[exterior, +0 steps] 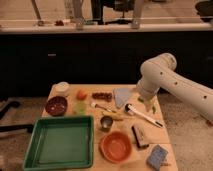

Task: Place apple in plastic cup

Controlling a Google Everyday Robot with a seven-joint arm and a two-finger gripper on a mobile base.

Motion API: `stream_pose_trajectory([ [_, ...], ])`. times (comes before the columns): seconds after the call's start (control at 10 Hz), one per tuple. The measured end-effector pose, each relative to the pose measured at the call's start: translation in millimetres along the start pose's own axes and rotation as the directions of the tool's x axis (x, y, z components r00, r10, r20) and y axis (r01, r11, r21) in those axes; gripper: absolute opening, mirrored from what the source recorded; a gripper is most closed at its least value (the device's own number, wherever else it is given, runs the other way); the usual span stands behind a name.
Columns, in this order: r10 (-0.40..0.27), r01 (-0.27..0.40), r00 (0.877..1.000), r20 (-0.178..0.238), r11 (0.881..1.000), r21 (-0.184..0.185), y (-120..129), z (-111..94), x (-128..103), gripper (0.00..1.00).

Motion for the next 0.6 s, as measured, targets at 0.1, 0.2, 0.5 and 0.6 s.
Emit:
stream_pose_trajectory([
  [0.1,-0.019,0.019,1.0,-0.003,1.0,0.015,-8.4,6.4,-0.7,0.8],
  [0.2,-0.041,0.041,0.999,0.0,0.999,0.029,-19.8,10.6,-6.3,0.8],
  [0.5,-0.139,0.139,0.99,-0.003,0.988,0.074,-62.3,21.5,-28.9,0.8],
  [0.6,-0.177,0.176,0.984,-0.001,0.981,0.083,-78.7,24.3,-38.7,0.8],
])
